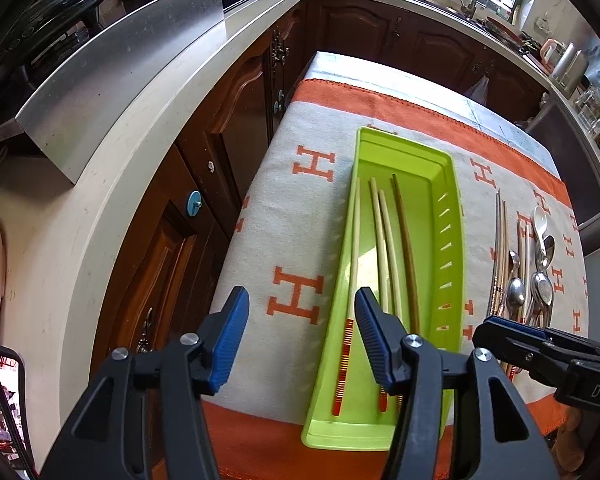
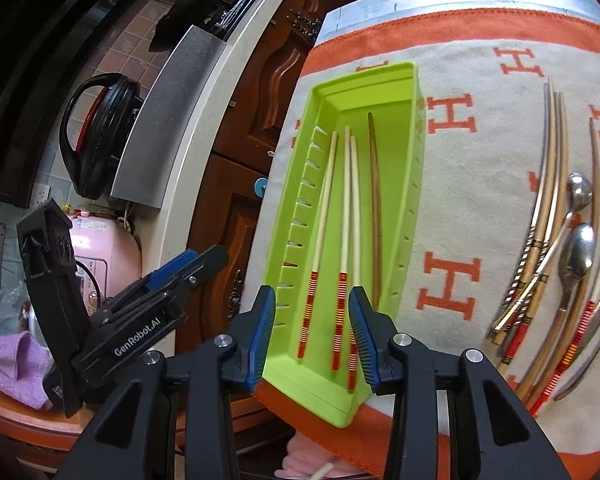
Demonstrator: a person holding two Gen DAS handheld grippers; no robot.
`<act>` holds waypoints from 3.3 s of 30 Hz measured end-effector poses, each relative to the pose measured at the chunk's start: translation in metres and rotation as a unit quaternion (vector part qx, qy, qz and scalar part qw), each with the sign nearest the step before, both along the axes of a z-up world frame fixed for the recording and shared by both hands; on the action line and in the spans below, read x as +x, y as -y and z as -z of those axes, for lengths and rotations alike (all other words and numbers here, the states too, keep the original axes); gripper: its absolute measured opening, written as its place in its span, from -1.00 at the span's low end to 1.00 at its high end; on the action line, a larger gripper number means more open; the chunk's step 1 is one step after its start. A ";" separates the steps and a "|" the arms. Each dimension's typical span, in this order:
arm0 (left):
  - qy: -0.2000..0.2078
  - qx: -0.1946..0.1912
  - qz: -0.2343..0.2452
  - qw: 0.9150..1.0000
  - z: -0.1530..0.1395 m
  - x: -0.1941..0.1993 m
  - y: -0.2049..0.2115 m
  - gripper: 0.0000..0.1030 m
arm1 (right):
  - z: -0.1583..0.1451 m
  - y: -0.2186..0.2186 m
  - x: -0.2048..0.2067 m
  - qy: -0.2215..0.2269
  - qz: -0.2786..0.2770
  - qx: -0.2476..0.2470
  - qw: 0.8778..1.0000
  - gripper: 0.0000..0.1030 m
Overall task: Organize utensils
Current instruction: 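Lower the brown chopstick into the green tray and open the right tool, then grasp a thin metal chopstick with the left tool while the right tool reaches toward the pile, then place the metal chopstick in the tray with the left tool while the right tool grasps a bamboo chopstick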
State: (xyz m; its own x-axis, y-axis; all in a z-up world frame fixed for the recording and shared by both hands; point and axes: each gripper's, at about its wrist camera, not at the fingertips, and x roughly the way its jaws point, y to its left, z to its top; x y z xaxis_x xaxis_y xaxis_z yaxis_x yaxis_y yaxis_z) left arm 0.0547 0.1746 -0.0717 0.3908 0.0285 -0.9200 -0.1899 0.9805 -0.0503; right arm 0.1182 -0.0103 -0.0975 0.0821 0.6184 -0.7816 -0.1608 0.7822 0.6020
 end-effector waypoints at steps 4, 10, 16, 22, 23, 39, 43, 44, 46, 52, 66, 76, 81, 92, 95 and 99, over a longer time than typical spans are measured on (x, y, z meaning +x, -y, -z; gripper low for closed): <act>0.001 -0.001 0.008 1.000 -0.003 0.001 0.009 0.04 | -0.007 0.020 -0.007 0.015 0.004 -0.018 1.000 -0.25; 0.002 -0.020 0.031 0.999 -0.004 0.001 0.029 0.04 | -0.006 0.055 -0.016 0.024 0.020 -0.037 0.999 -0.25; -0.007 -0.029 0.057 0.998 0.000 0.003 0.056 0.04 | 0.000 0.093 -0.024 0.018 0.052 -0.043 0.998 -0.25; -0.013 -0.024 0.084 0.996 0.002 0.005 0.083 0.04 | 0.003 0.129 -0.029 0.020 0.082 -0.046 0.995 -0.25; -0.013 -0.022 0.088 0.996 0.001 0.006 0.088 0.04 | 0.003 0.136 -0.030 0.021 0.087 -0.045 0.995 -0.25; -0.017 -0.026 0.153 0.988 0.000 0.029 0.156 0.04 | 0.013 0.206 -0.030 0.022 0.137 -0.045 0.989 -0.42; -0.030 -0.041 0.167 0.985 0.008 0.040 0.174 -0.15 | 0.015 0.221 -0.030 0.023 0.151 -0.044 0.987 -0.49; -0.037 -0.047 0.171 0.983 0.011 0.044 0.178 -0.20 | 0.016 0.225 -0.030 0.023 0.154 -0.044 0.987 -0.49; -0.052 -0.065 0.179 0.980 0.019 0.055 0.186 -0.37 | 0.018 0.227 -0.030 0.022 0.159 -0.043 0.986 -0.49; -0.114 -0.091 0.179 0.973 0.054 0.095 0.200 -0.72 | 0.024 0.236 -0.026 0.019 0.168 -0.036 0.985 -0.49; -0.155 -0.058 0.192 0.967 0.093 0.124 0.223 -0.78 | 0.033 0.245 -0.020 0.012 0.172 -0.016 0.985 -0.49; -0.161 -0.029 0.197 0.967 0.096 0.128 0.225 -0.79 | 0.034 0.244 -0.022 0.010 0.172 -0.010 0.985 -0.50; -0.161 -0.011 0.210 0.964 0.094 0.125 0.237 -0.79 | 0.036 0.242 -0.023 0.006 0.173 -0.007 0.985 -0.49; -0.169 0.009 0.223 0.960 0.102 0.114 0.254 -0.79 | 0.039 0.245 -0.024 0.002 0.175 -0.002 0.985 -0.49; -0.166 0.018 0.225 0.960 0.102 0.111 0.256 -0.79 | 0.039 0.246 -0.023 0.003 0.172 -0.001 0.985 -0.49; -0.171 0.002 0.217 0.961 0.103 0.112 0.254 -0.79 | 0.038 0.244 -0.024 0.003 0.171 0.001 0.985 -0.49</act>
